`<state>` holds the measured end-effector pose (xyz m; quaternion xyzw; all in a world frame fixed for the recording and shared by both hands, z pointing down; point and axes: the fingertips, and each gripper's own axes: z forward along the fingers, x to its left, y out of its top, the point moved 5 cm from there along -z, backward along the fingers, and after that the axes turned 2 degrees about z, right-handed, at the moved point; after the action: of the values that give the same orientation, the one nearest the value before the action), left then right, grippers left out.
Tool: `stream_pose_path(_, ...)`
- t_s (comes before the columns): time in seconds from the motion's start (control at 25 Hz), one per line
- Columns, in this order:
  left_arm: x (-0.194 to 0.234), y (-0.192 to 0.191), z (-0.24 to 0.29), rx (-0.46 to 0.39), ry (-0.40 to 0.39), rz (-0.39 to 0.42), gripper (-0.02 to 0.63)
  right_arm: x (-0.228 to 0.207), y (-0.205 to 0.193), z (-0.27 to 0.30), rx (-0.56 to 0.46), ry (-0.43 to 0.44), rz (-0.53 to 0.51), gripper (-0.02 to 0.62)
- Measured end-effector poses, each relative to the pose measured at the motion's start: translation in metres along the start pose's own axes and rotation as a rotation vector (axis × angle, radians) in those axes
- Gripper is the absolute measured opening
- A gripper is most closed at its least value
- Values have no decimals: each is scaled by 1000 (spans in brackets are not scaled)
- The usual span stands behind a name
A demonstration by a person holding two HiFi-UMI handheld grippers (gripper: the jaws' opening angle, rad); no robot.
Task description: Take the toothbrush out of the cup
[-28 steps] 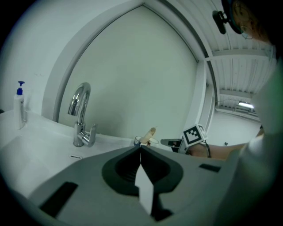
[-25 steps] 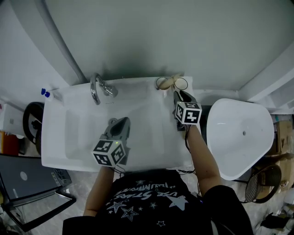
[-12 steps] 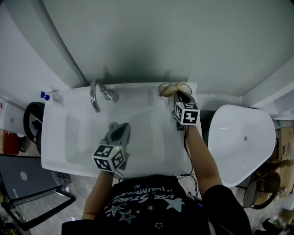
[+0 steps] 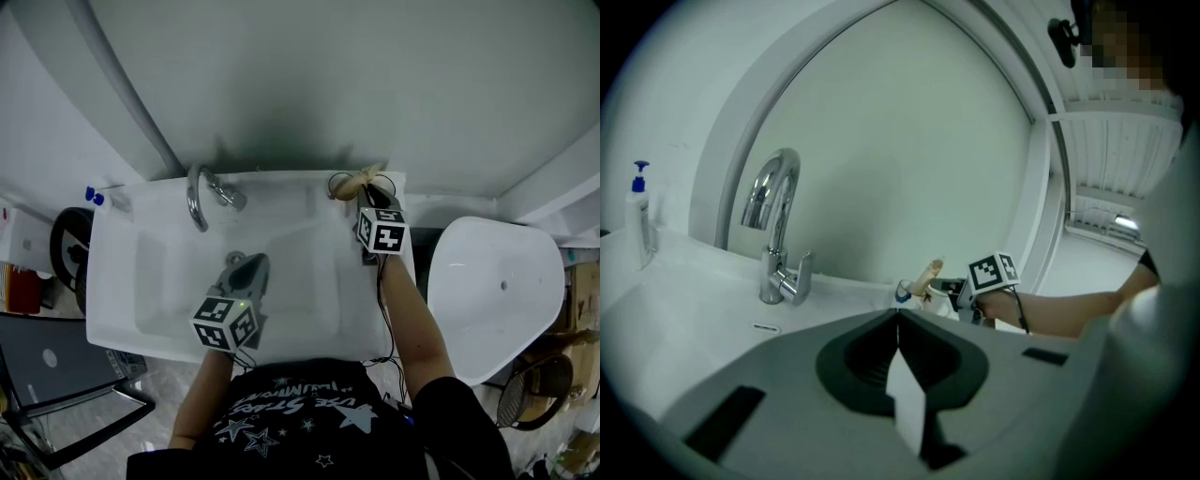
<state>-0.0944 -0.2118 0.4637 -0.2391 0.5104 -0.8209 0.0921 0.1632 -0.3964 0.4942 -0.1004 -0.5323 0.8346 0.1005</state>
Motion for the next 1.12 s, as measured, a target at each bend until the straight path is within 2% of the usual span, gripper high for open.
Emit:
stream_pose_path(0.24,1,-1,-3,2,4,-4,18,-2,2,3,-20,1,11,75)
stream_pose_path(0.52,3,-3,-7,9,12,-2,18,-2,6,12,-66,73,40,75)
stream_pose_path(0.88,2,-5,-11,10,16,-4,18,10,9,7,-84,104,13,25)
stream_pose_path(1.12,1,-4,-15,-1,4,-1,18,21,20,-8,-128,104,1,21)
